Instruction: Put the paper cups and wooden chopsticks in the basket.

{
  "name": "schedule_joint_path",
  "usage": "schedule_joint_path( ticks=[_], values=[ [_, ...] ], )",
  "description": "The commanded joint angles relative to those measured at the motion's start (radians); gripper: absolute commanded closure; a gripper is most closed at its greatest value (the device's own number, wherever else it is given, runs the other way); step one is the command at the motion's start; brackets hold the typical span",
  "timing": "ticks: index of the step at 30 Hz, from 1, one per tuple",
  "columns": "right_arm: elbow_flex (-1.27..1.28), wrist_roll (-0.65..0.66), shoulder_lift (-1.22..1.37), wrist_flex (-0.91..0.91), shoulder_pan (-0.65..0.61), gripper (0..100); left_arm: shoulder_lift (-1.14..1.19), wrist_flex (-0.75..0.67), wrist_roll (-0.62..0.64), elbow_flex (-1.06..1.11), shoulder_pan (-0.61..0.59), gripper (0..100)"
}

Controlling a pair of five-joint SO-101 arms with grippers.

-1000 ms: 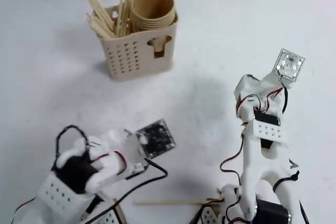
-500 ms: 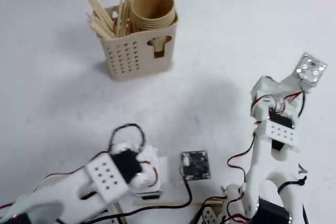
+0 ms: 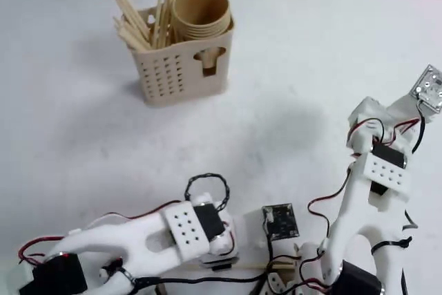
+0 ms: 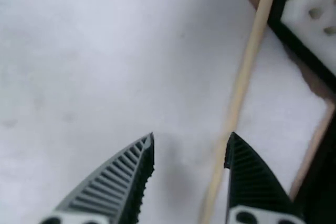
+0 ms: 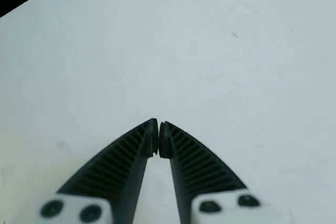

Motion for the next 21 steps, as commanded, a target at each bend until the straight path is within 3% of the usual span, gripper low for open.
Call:
schedule_joint_path(
  ticks=[1,8,16,21],
  values=[
    [-0.051,-0.008,-0.036,0.001,0.010,98.1,0.007,-0.017,0.046,-0.051,0.010,78],
    [-0.049,-0.008,-0.036,0.001,0.010,98.1,0.007,-0.017,0.044,-0.049,0.010,78],
    [-0.046,-0.008,-0.036,0.002,0.010,98.1,0.004,-0.015,0.048,-0.069,0.010,91],
    [-0.044,-0.008,-0.036,0.002,0.010,98.1,0.007,0.135,0.049,-0.160,0.008,84]
  ],
)
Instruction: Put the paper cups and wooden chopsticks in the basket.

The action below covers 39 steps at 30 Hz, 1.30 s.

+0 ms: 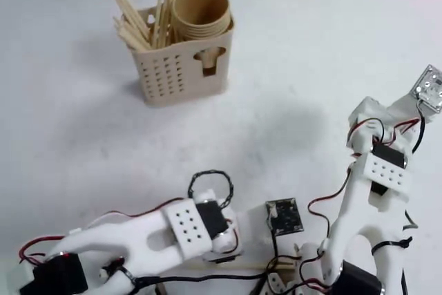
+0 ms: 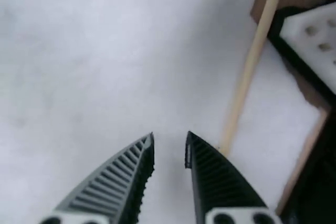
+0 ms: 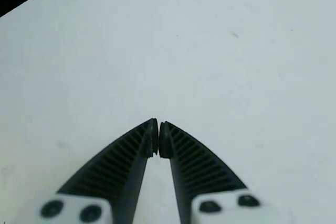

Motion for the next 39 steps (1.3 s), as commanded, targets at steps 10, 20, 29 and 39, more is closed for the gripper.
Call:
schedule_joint_path(
  ticks=[10,20,29,39],
  values=[
    [-0.127,0.031,-0.076,0.143,0.045,98.1,0.001,0.193,0.012,-0.183,-0.030,81],
    [-0.229,0.068,-0.314,0.412,0.008,98.1,0.001,0.249,0.005,-0.146,-0.127,72],
    [-0.224,0.158,-0.357,0.487,-0.111,98.1,0.001,0.242,-0.115,-0.068,-0.170,72],
    [-0.173,0.166,-0.357,0.487,-0.117,98.1,0.001,0.233,-0.204,-0.049,-0.297,72]
  ],
)
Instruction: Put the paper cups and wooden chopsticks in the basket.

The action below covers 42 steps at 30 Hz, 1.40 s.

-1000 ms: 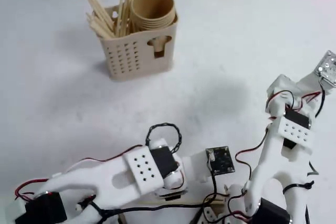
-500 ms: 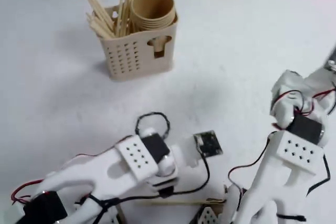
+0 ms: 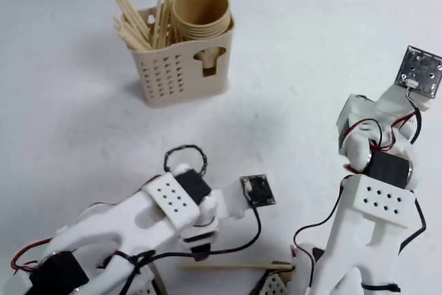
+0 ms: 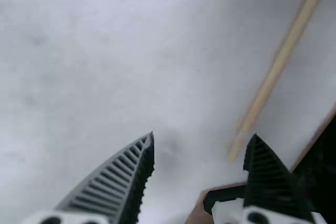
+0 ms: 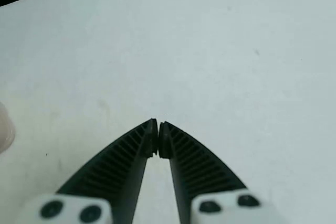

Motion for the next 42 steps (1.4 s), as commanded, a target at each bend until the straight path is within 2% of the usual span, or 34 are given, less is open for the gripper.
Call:
schedule_joint_path(
  ticks=[1,5,10,16,18,27,31,40,42],
  values=[
    [-0.012,0.009,-0.027,-0.001,-0.007,98.1,0.001,-0.008,-0.037,-0.002,-0.044,72],
    [-0.011,0.009,-0.027,-0.001,-0.007,98.1,0.001,-0.008,-0.049,0.000,-0.041,72],
    [-0.008,0.009,-0.027,0.002,-0.007,98.1,0.042,-0.015,-0.137,0.012,-0.070,73],
    [-0.008,0.009,-0.027,0.002,-0.007,98.1,0.205,-0.029,-0.353,0.002,-0.105,78],
    [-0.008,0.009,-0.027,0.002,-0.007,98.1,0.242,-0.020,-0.387,-0.012,-0.091,79],
    [-0.008,0.009,-0.025,0.002,-0.007,98.1,0.202,-0.018,-0.250,-0.023,0.058,79],
    [-0.008,0.009,-0.025,-0.001,-0.007,98.1,0.208,-0.066,-0.170,-0.018,0.116,77],
    [-0.008,0.009,-0.025,-0.001,-0.007,98.1,0.248,-0.081,-0.140,-0.025,0.122,76],
    [-0.008,0.009,-0.025,-0.001,-0.007,98.1,0.249,-0.104,-0.078,-0.018,0.122,76]
  ],
)
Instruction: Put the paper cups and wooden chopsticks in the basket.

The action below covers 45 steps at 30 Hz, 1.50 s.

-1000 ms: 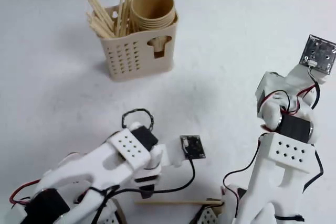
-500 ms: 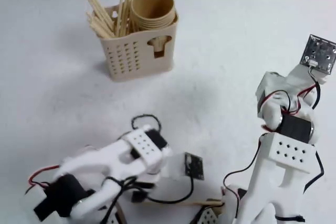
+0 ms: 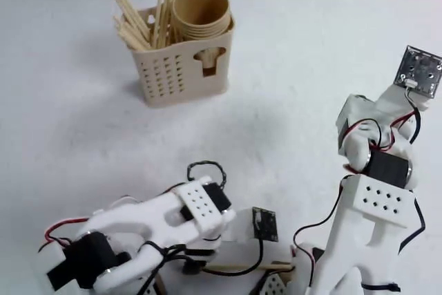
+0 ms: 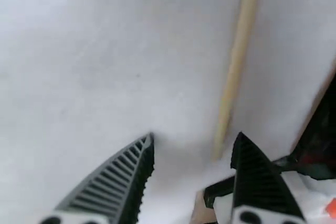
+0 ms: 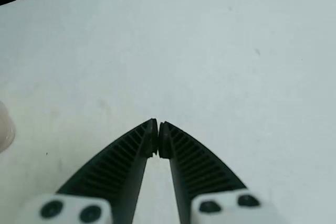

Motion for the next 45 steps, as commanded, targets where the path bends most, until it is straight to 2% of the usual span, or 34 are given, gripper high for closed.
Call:
schedule_joint_path(
  ticks=[1,3,9,14,17,24,32,36,40,45],
  values=[
    [-0.008,0.009,-0.025,-0.002,-0.007,98.1,0.005,-0.044,0.107,-0.031,0.010,76],
    [-0.008,0.009,-0.025,-0.002,-0.007,98.1,0.005,-0.048,0.137,-0.029,0.010,77],
    [-0.008,0.009,-0.025,-0.002,-0.007,98.1,0.005,-0.041,0.069,-0.029,0.010,93],
    [-0.008,0.009,-0.025,-0.004,-0.007,98.1,0.004,-0.014,0.031,-0.038,-0.018,98],
    [-0.008,0.009,-0.025,-0.004,-0.007,98.1,-0.007,0.021,-0.028,-0.057,-0.102,98],
    [-0.008,0.009,-0.025,-0.004,-0.007,98.1,-0.013,0.104,-0.196,-0.167,-0.415,98],
    [-0.008,0.009,-0.025,-0.004,-0.007,98.1,-0.013,0.284,-0.350,-0.334,-0.704,97],
    [-0.006,0.009,-0.025,-0.004,-0.007,98.1,-0.013,0.353,-0.373,-0.382,-0.751,90],
    [-0.005,0.009,-0.025,-0.004,-0.007,98.1,-0.013,0.350,-0.358,-0.414,-0.779,81],
    [0.015,0.009,-0.025,-0.021,-0.004,98.1,-0.005,0.341,-0.273,-0.531,-0.751,80]
  ],
)
